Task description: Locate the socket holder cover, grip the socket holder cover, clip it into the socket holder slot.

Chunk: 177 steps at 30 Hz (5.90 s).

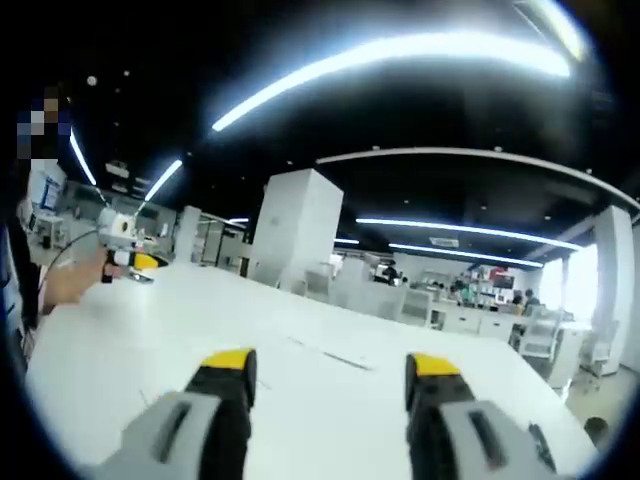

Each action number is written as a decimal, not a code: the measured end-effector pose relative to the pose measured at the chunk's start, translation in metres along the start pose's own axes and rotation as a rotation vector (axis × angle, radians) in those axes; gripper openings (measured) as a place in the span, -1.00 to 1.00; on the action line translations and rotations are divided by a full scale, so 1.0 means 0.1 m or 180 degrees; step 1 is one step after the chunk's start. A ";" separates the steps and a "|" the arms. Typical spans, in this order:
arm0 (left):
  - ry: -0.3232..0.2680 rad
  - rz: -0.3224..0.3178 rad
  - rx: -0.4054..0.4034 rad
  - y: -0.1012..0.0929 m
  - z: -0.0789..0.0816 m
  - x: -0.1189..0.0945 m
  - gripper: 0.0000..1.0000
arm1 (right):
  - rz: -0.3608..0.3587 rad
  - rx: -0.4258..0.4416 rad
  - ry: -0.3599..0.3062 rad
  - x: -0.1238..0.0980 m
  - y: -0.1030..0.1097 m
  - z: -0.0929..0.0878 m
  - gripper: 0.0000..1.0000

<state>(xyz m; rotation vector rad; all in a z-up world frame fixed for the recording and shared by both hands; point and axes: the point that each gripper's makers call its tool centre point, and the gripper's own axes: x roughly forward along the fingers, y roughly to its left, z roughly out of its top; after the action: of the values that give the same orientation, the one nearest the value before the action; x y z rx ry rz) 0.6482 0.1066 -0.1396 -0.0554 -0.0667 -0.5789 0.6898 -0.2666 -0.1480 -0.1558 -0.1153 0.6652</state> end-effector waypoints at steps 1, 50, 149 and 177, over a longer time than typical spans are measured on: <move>0.0004 -0.0003 0.0003 0.00 0.00 0.00 -0.38 | 0.0003 -0.0003 0.0000 0.00 0.01 0.00 0.22; 0.0094 0.0015 0.0091 0.00 -0.04 -0.01 -0.37 | -0.0061 -0.0120 0.0093 -0.02 -0.05 -0.03 0.24; -0.0011 0.0176 0.0301 0.14 0.08 -0.09 -0.34 | 0.1615 -0.1755 0.2063 0.56 1.25 -0.03 0.53; -0.0001 0.0210 0.0307 0.20 0.08 -0.09 -0.33 | 0.2185 -0.2084 0.3003 0.53 1.40 -0.56 0.51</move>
<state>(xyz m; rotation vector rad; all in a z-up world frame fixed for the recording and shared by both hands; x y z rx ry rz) 0.6516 0.1291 -0.1330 0.0359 -0.0925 -0.5091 0.6549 -0.1307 -0.2250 -1.1557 0.6681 1.1525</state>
